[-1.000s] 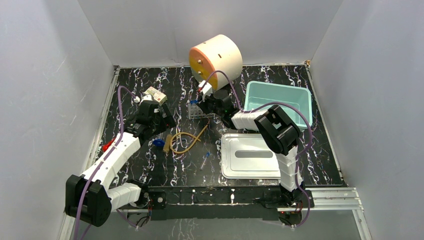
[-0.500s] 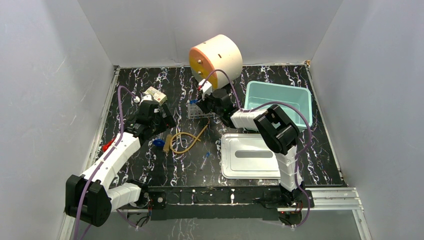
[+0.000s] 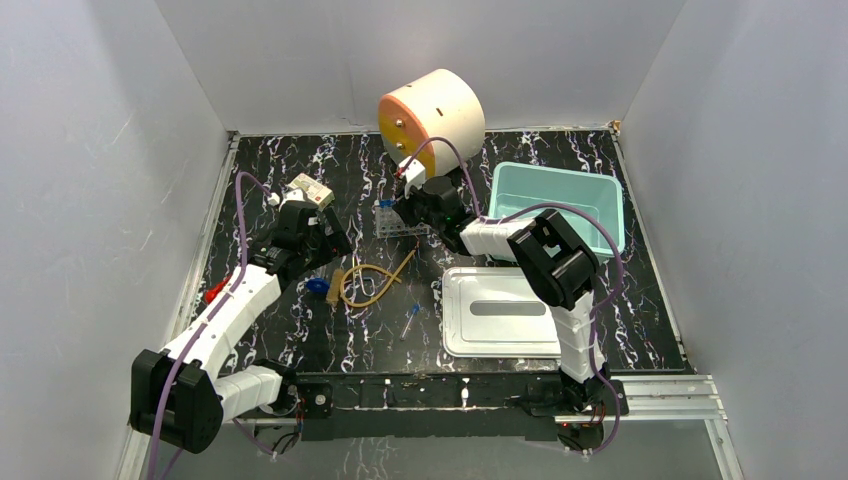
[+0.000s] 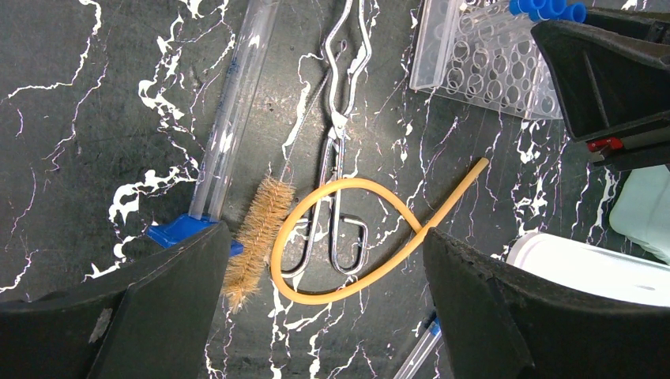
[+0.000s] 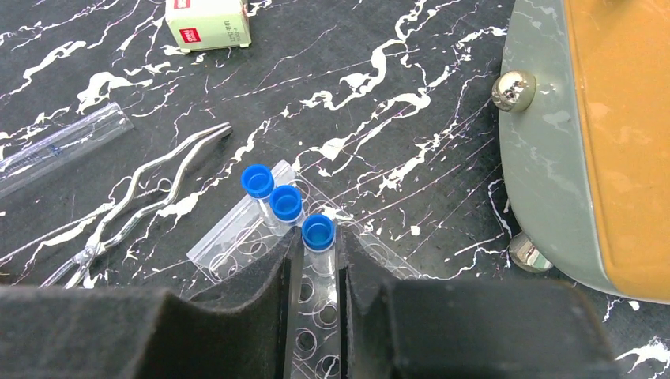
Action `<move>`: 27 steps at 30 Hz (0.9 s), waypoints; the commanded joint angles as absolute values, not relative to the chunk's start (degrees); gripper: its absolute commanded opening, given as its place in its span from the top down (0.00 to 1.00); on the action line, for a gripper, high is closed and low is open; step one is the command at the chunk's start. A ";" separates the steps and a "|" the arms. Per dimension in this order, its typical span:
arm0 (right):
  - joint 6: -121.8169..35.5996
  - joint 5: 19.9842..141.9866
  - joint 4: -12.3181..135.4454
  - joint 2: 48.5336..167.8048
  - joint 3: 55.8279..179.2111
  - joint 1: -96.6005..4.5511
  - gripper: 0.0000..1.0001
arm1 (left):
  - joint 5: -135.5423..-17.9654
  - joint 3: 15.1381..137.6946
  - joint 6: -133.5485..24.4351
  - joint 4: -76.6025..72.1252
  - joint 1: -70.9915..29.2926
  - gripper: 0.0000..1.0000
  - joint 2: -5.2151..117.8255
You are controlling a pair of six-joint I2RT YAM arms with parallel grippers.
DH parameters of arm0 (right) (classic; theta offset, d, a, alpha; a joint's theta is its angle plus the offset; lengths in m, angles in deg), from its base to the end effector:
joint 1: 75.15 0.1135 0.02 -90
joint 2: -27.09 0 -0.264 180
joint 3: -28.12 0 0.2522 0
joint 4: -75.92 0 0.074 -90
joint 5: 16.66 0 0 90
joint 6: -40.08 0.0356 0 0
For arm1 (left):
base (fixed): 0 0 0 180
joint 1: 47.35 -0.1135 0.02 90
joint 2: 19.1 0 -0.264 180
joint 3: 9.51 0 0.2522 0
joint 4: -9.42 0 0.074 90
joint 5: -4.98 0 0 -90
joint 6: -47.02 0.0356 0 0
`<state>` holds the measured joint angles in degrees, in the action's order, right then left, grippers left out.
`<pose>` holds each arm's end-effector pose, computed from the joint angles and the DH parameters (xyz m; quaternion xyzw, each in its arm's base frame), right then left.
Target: Organize the chemistry lab equipment
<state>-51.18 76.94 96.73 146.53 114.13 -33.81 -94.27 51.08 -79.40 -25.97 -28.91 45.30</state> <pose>0.3492 0.3102 0.1805 -0.3017 0.7197 0.2371 0.5786 0.2315 -0.0712 0.2658 -0.1749 0.8839 -0.1323 0.4130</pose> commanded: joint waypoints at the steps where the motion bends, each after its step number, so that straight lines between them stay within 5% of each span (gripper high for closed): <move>1: -50.36 76.64 97.66 146.42 116.77 -34.10 0.70 | -95.39 50.65 -78.92 -26.85 -29.26 0.09 44.54; 21: -44.22 77.19 89.78 136.88 117.05 -34.21 0.49 | -92.02 53.14 -79.06 -27.47 -29.29 0.09 41.62; 27: -35.13 69.85 74.92 130.64 118.96 -34.39 0.48 | -84.22 53.06 -77.95 -26.09 -29.31 0.08 38.38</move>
